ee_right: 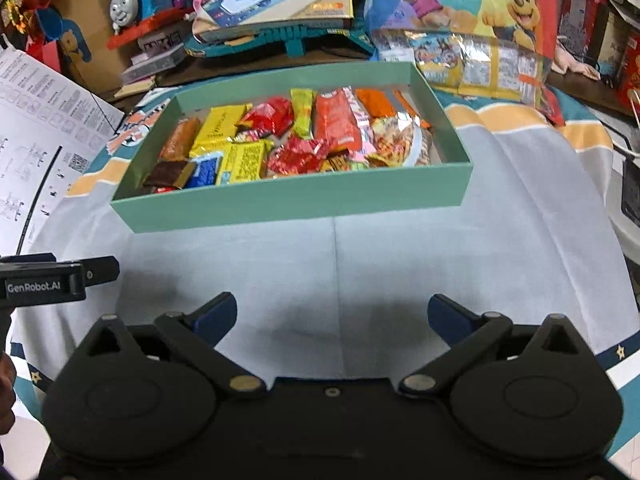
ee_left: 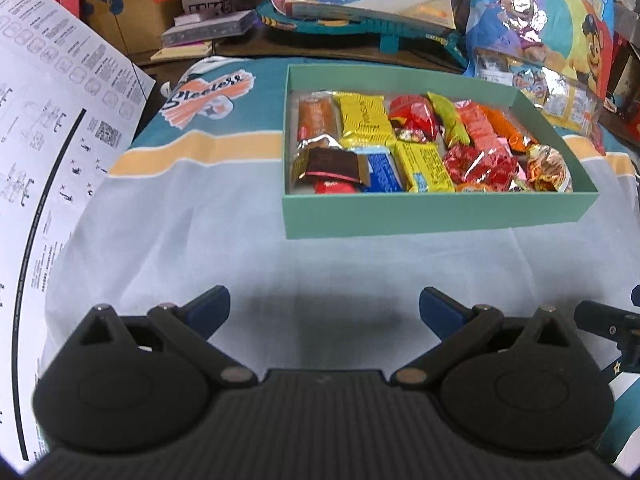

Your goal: Organize snacks

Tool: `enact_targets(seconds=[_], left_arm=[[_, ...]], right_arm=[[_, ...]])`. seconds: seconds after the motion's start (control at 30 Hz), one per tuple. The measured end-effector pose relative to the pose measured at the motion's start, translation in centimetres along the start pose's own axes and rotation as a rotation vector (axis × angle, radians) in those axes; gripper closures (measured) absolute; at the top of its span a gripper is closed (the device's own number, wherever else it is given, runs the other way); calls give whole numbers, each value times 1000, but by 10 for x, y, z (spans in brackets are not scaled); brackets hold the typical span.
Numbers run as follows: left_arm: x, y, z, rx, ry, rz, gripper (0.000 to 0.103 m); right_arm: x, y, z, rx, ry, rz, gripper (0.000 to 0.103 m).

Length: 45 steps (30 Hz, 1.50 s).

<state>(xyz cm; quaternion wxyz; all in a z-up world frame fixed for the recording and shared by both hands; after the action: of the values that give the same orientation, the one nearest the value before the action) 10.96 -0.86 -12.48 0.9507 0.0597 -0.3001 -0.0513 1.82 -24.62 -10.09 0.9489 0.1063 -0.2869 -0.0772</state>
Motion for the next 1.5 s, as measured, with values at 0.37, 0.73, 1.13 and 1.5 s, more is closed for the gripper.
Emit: enact_targets(seconds=[0.37,0.73,1.13,1.5], left_arm=[[-1,1,-10,9,23,6,0],[0,3,-15,23,33,12,0],[2,7,-15,36,35,18,0],[5,5,-12,33,29,12,0]], right_arm=[[-5,-6,-8,-10,27,-30,0],[-6,-5,-12,-20,47,-27,0],[0,-5,-12,-27,47,-20,0],[2,-5,-10,-32,42,-17,0]])
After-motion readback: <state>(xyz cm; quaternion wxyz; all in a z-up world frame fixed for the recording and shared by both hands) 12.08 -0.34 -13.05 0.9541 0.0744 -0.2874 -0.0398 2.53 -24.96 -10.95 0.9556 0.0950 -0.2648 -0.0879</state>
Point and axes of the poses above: each gripper's, at about its wrist camera, not at the fingertips, and z roughly against the way its jaws point, y to its left, x to its top, the point moved 10 cm from there along -z, roughly the way its jaws point, and after that the axes turned 11 degrees about x, right-handed, at the moved point
